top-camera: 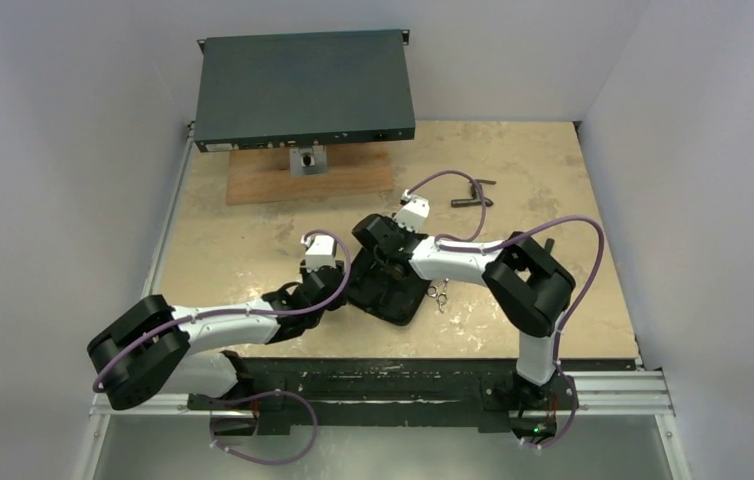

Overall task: Sort the hair-cutting tools
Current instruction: Place the haircut tool in the hairdressing tool bag.

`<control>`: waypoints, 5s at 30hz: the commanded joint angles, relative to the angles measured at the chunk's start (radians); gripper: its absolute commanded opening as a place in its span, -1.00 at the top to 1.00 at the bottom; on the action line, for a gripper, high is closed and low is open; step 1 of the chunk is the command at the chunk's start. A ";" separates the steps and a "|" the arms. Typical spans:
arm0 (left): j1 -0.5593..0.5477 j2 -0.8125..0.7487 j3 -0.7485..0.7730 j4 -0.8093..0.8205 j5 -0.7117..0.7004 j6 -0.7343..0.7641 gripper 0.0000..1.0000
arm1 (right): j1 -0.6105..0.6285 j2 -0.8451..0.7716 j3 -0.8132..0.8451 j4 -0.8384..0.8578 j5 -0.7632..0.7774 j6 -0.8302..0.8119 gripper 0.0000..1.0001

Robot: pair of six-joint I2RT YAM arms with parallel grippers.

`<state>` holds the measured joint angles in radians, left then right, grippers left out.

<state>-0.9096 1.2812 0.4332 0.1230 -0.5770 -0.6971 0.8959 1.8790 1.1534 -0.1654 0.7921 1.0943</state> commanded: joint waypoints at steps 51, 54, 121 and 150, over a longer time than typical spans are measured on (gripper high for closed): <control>0.007 0.072 -0.017 0.099 0.147 -0.074 0.60 | 0.043 -0.066 -0.146 0.281 -0.217 -0.293 1.00; 0.007 0.072 -0.022 0.103 0.144 -0.079 0.70 | 0.044 -0.069 -0.154 0.269 -0.230 -0.279 1.00; 0.008 0.087 -0.031 0.135 0.152 -0.071 1.00 | -0.111 -0.049 -0.023 0.138 -0.408 -0.376 1.00; 0.007 0.101 -0.025 0.141 0.158 -0.070 1.00 | -0.058 -0.089 -0.133 0.185 -0.496 -0.373 1.00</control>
<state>-0.9096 1.3666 0.4103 0.2398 -0.4217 -0.7670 0.8219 1.8347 1.0260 0.0017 0.3183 0.7326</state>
